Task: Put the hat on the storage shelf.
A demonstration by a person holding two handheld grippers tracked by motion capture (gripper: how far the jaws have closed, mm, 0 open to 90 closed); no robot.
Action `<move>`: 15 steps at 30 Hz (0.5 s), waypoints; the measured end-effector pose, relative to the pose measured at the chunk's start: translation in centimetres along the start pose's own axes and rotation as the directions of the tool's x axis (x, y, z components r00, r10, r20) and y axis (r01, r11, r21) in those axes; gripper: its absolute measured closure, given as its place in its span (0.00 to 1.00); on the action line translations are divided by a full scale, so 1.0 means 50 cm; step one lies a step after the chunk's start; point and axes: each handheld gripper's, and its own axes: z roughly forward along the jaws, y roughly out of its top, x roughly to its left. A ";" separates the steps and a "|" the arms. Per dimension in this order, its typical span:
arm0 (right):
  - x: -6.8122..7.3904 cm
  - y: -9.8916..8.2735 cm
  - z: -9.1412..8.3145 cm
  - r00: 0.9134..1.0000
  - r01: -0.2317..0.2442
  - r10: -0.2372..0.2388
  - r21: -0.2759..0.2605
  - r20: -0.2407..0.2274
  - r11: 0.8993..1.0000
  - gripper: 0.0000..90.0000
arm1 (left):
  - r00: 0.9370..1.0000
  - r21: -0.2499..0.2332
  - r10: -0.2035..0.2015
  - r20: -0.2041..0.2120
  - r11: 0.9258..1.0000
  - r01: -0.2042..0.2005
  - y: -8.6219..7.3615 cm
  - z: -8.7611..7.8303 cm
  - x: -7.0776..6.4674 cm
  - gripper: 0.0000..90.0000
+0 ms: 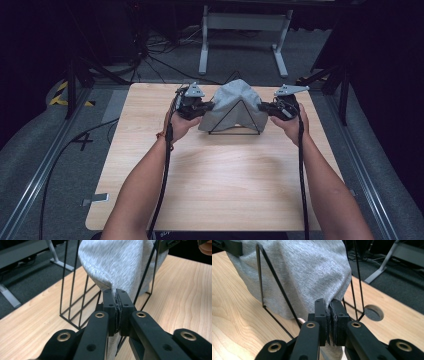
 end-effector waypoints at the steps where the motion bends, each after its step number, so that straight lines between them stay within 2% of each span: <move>1: 0.002 -0.004 0.004 1.000 0.000 0.000 0.006 0.001 1.000 0.95 | 1.000 0.004 0.001 0.001 1.000 -0.001 -0.004 0.002 -0.001 0.97; 8: 0.009 -0.026 0.020 1.000 -0.001 0.001 0.031 -0.006 1.000 0.95 | 1.000 0.018 -0.006 0.003 1.000 0.006 -0.031 0.019 -0.010 0.97; 13: 0.013 -0.039 0.026 1.000 -0.004 0.005 0.045 -0.004 0.999 0.95 | 0.999 0.062 0.036 -0.040 0.998 -0.033 -0.042 0.028 -0.013 0.97; 15: 0.015 -0.042 0.028 1.000 -0.004 0.004 0.050 -0.003 0.999 0.95 | 0.998 0.080 0.036 -0.048 0.996 -0.032 -0.046 0.032 -0.014 0.97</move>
